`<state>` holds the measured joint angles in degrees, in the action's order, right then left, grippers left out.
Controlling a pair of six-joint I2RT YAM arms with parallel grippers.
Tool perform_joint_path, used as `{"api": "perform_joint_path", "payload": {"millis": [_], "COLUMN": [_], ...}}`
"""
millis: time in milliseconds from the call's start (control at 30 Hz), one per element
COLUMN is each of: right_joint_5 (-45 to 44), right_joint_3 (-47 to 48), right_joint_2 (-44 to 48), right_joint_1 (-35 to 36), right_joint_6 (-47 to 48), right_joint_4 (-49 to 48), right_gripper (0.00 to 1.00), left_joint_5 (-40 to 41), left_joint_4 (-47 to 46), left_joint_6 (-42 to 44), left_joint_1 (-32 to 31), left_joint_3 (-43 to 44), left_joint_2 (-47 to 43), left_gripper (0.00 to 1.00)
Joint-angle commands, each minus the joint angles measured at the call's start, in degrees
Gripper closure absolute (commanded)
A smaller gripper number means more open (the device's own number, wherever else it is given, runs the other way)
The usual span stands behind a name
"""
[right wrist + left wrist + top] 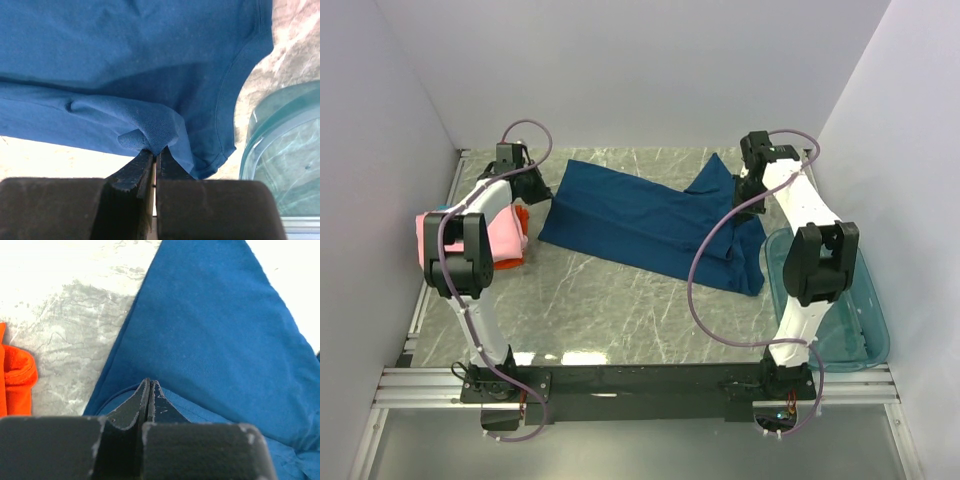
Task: Fold and stack the t-shirts
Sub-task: Fold the tshirt
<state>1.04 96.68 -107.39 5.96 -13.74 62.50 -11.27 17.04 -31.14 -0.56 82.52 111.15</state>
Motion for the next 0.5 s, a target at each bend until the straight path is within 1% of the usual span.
{"api": "perform_joint_path", "payload": {"millis": [0,200,233,267,300,333,367,400,433,467], "right_joint_5": [-0.95,-0.78,-0.60,-0.51,-0.42,-0.60,-0.60,-0.69,-0.86,-0.86], "right_joint_3": [4.39,8.86,10.35,11.24,12.20,14.21,15.19,16.16,17.30,17.74], "right_joint_2": [-1.24,-4.66,-5.19,-6.24,-6.86,-7.47,-8.44,-8.79,-8.80,-8.54], "right_joint_1": [-0.42,-0.51,-0.42,-0.42,-0.33,-0.33,-0.42,-0.42,-0.42,-0.42], "right_joint_6": [0.99,1.26,1.34,1.52,1.52,1.61,1.52,1.52,1.52,1.35], "right_joint_4": [0.43,1.66,1.83,1.92,2.45,2.80,3.59,4.12,4.47,4.91], "right_gripper": [1.00,1.00,1.00,0.94,0.83,0.64,0.57,0.52,0.40,0.36], "left_joint_5": [0.81,1.25,1.51,1.86,2.56,2.91,2.92,2.92,2.92,2.92], "left_joint_4": [-1.31,-0.08,0.19,0.97,1.15,1.16,1.16,1.07,1.16,1.07], "left_joint_6": [0.11,0.55,0.64,0.64,0.72,0.73,0.73,0.64,0.46,0.46], "left_joint_1": [0.38,0.38,0.38,0.38,0.38,0.38,0.38,0.38,0.38,0.12], "left_joint_3": [3.43,6.85,7.56,8.18,9.49,9.94,10.38,11.08,11.26,11.52], "left_joint_2": [0.99,3.98,4.77,5.21,5.47,5.83,6.00,6.00,5.83,5.74], "left_gripper": [1.00,1.00,0.97,0.91,0.84,0.68,0.60,0.55,0.47,0.44]}}
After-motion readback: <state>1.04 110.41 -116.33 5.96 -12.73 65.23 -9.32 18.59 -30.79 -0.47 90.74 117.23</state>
